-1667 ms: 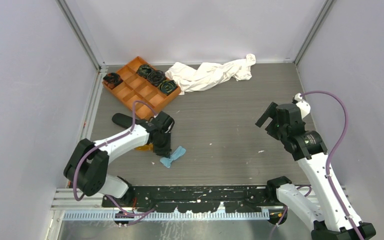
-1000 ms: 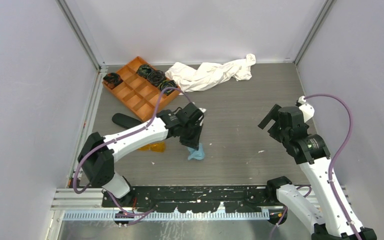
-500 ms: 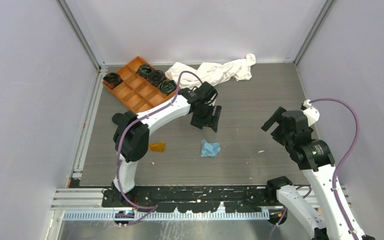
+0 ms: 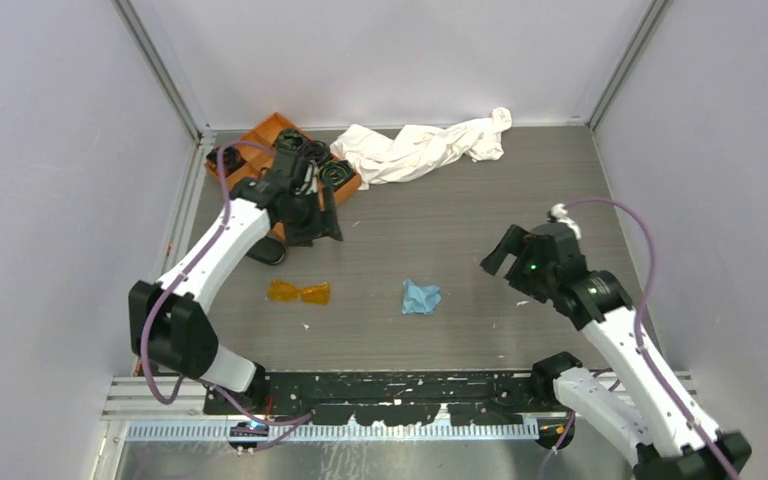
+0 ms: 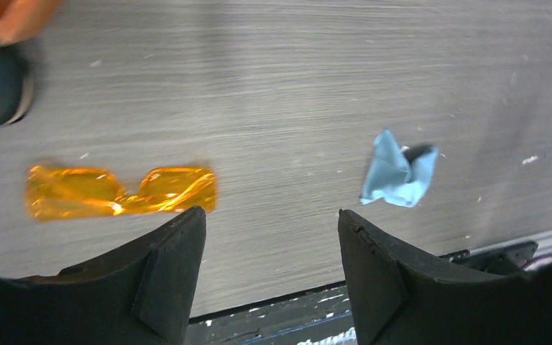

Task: Organize the sunglasses
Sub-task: Place the glasses cleaning cloth at the center of the board, then pick up the sunglasses case from the center of the board.

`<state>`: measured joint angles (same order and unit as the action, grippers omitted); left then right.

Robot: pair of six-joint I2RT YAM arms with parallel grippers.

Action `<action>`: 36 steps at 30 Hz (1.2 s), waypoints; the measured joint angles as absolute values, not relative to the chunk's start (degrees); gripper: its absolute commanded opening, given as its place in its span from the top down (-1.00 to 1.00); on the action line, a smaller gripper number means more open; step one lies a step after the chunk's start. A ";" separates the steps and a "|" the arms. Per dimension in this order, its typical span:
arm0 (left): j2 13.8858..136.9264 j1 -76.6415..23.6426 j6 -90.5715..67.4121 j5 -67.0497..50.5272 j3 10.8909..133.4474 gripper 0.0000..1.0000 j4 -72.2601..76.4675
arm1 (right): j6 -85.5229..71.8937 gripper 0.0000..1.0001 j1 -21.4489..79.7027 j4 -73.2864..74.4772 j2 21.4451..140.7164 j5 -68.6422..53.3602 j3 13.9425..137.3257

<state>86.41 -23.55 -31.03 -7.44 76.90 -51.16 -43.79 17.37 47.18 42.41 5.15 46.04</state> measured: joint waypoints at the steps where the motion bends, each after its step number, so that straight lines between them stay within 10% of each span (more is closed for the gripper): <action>1: 85.12 -21.63 -31.03 -7.49 75.55 -0.60 -51.09 | -44.23 -0.91 19.64 46.19 43.94 4.69 45.28; 12: 82.39 6.22 -36.34 -9.56 66.63 -0.69 -52.42 | -46.92 -0.95 39.81 38.98 61.56 9.04 46.50; 36: 104.03 13.15 -48.05 0.47 73.30 -0.65 -42.96 | -48.53 -0.95 39.79 39.57 54.37 12.53 46.50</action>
